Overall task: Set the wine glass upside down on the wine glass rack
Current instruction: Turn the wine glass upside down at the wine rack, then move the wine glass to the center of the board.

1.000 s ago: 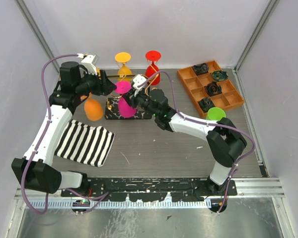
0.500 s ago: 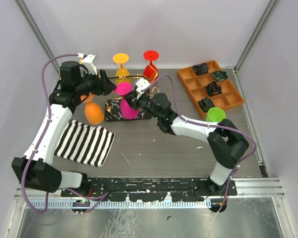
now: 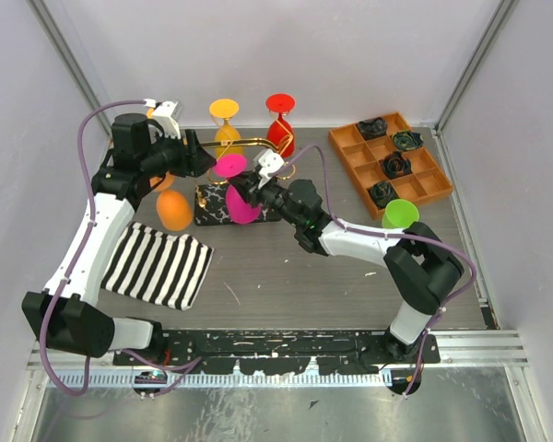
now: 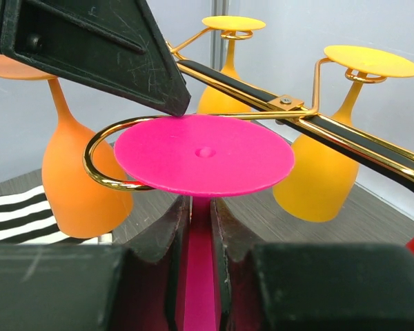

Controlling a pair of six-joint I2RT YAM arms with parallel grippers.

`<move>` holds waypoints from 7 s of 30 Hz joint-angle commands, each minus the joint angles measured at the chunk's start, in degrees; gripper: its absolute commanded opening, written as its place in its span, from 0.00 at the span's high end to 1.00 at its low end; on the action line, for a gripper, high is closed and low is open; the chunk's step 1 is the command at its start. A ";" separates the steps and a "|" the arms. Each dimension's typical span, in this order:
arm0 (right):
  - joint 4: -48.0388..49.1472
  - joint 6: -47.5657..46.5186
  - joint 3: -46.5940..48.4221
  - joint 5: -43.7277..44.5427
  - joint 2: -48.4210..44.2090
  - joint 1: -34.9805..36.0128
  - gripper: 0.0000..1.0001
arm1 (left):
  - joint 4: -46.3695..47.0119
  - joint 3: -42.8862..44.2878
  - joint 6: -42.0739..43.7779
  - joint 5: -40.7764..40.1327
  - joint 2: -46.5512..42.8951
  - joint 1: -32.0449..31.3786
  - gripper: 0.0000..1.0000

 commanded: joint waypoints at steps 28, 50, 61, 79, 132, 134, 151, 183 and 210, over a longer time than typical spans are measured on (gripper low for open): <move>4.17 0.10 2.63 1.20 -1.13 0.21 0.99 | 9.35 -5.31 -0.89 3.58 -10.11 0.03 0.33; 0.87 0.07 7.27 -0.09 2.38 0.27 0.99 | 9.36 -5.44 -0.31 2.81 -10.04 0.02 0.32; 1.38 1.32 8.70 -5.54 3.86 0.21 0.99 | 8.95 -5.29 -0.13 2.52 -10.04 0.02 0.32; 4.08 2.04 7.10 -14.32 3.73 0.22 0.94 | 8.54 -5.12 0.12 2.32 -9.84 0.04 0.32; 10.71 2.63 -0.56 -9.74 -0.79 0.23 0.90 | 8.18 -4.98 0.27 2.01 -9.42 0.02 0.32; 9.50 2.74 0.06 -7.86 -0.84 0.22 0.90 | 8.24 -4.99 0.33 2.01 -9.39 0.02 0.32; 5.22 2.23 1.19 -6.00 -1.76 0.22 0.65 | 7.41 -4.16 0.31 1.45 -9.27 0.03 0.30; -18.66 2.44 -14.01 0.51 -22.77 0.28 0.37 | 4.76 -12.70 -2.48 -5.54 -27.59 -0.08 0.14; -77.68 45.49 -18.28 47.31 -38.64 -0.30 0.01 | -9.84 -28.46 -0.54 -14.78 -49.94 -0.02 0.09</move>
